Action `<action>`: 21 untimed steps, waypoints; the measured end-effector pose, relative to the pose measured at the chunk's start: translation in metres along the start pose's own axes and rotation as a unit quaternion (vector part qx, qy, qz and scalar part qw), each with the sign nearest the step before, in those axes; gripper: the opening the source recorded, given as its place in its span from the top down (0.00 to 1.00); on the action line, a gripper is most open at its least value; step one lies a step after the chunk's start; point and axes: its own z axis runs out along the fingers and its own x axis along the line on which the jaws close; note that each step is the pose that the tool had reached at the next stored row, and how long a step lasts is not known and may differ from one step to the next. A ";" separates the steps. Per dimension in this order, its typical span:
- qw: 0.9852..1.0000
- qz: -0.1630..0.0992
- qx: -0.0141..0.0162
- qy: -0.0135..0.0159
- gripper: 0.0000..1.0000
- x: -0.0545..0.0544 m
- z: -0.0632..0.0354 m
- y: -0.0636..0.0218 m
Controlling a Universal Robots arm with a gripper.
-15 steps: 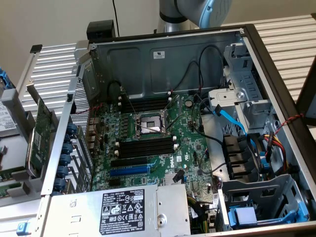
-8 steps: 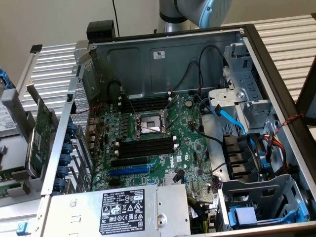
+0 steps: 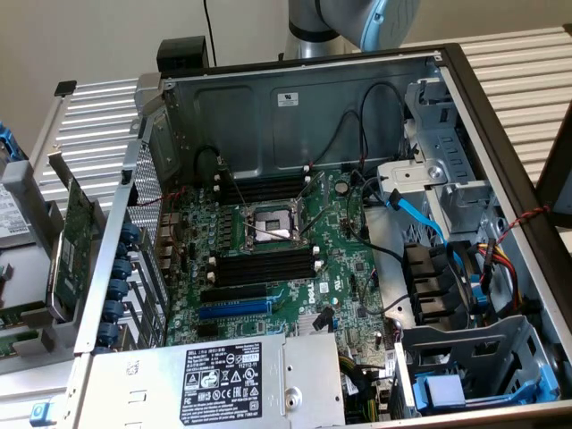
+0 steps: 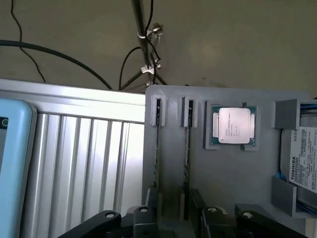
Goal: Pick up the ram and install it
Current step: 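Pick up the ram and move it above insertion slot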
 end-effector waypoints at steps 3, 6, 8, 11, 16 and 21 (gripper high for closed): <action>1.000 0.004 0.004 0.001 0.61 0.002 0.0033 0.0002; 1.000 0.008 0.005 0.001 0.61 0.002 0.0083 0.0002; 1.000 0.010 0.005 0.001 0.61 0.002 0.0120 0.0002; 1.000 0.013 0.005 0.001 0.61 0.003 0.0174 0.0002; 1.000 0.018 0.006 0.001 0.61 0.008 0.0265 0.0007; 1.000 0.023 0.006 0.001 0.61 0.010 0.0354 0.0009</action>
